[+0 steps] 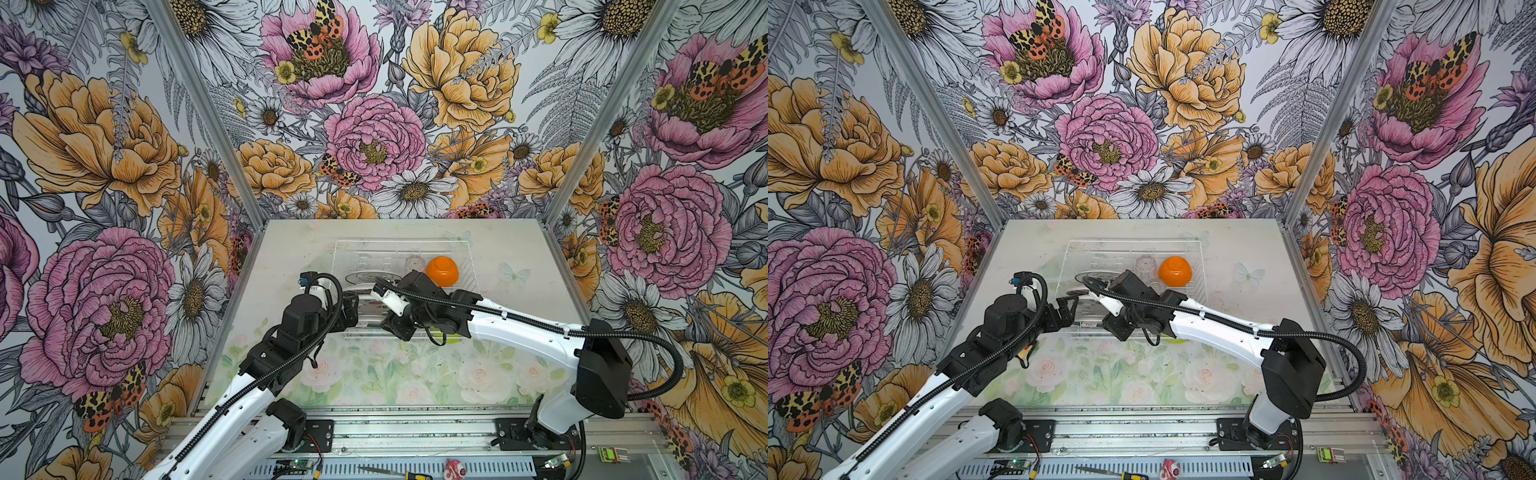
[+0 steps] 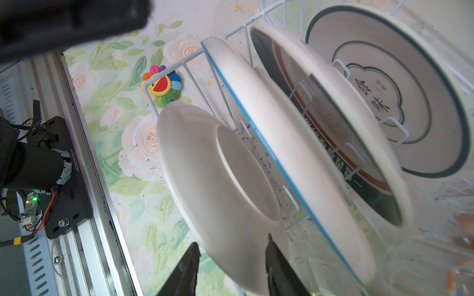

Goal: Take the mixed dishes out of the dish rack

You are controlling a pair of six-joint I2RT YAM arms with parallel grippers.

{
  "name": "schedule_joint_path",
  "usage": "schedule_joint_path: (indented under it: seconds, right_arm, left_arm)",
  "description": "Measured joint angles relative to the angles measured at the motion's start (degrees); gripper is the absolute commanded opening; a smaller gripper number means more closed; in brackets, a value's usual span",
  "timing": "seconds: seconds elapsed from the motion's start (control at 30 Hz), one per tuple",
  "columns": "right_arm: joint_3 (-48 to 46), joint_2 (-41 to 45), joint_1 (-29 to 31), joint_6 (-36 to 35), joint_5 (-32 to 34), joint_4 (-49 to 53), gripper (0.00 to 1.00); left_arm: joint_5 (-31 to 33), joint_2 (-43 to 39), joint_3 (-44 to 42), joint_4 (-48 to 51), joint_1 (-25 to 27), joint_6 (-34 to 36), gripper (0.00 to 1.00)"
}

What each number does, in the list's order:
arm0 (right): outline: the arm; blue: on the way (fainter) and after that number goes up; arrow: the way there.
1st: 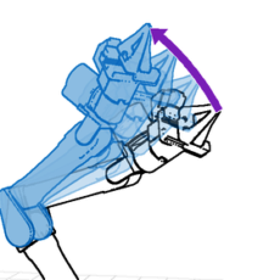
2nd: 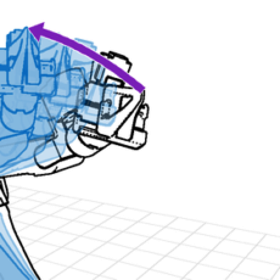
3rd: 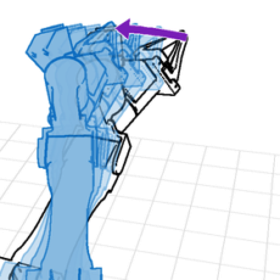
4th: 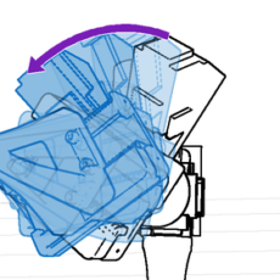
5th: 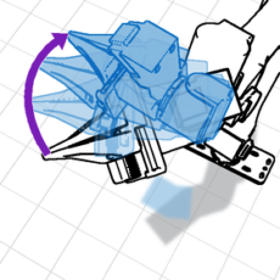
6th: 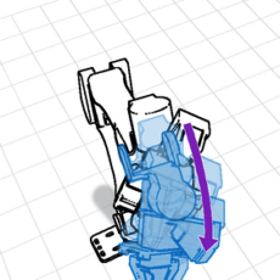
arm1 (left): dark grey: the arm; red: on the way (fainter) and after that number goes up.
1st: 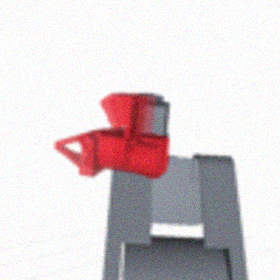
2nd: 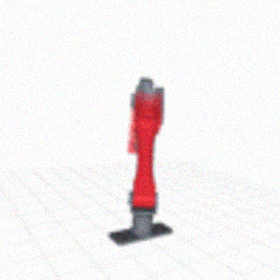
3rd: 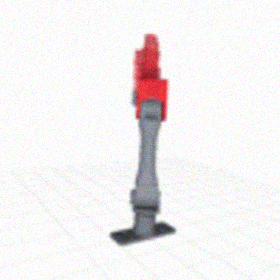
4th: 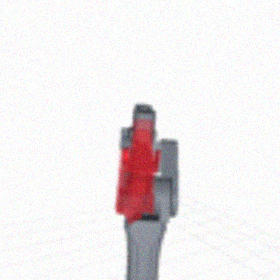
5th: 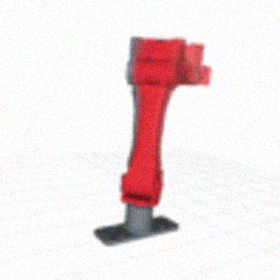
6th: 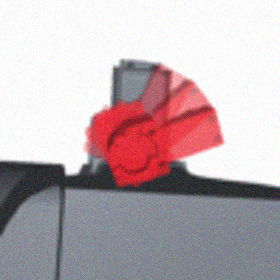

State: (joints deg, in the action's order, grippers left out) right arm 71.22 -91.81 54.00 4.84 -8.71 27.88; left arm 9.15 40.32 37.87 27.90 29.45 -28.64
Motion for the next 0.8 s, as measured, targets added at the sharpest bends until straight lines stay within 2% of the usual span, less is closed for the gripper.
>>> schedule_joint_path:
  seconds: [0.33, 0.57, 0.8]
  right_arm:
    - [0.72, -2.43, 0.72, -1.25, 2.10, -0.11, 0.37]
    - [1.11, -2.73, 1.53, -2.86, 7.61, -0.59, 0.22]
    - [1.31, -2.82, 1.68, -5.27, 14.51, -0.98, 0.15]
  left_arm:
    - [0.02, -0.57, -0.17, 0.20, -0.46, -0.63, 0.99]
    - [0.04, -0.46, -0.24, 0.17, -0.46, -1.05, 0.99]
    - [0.37, -0.04, -0.94, 0.22, -0.46, -1.25, 0.99]
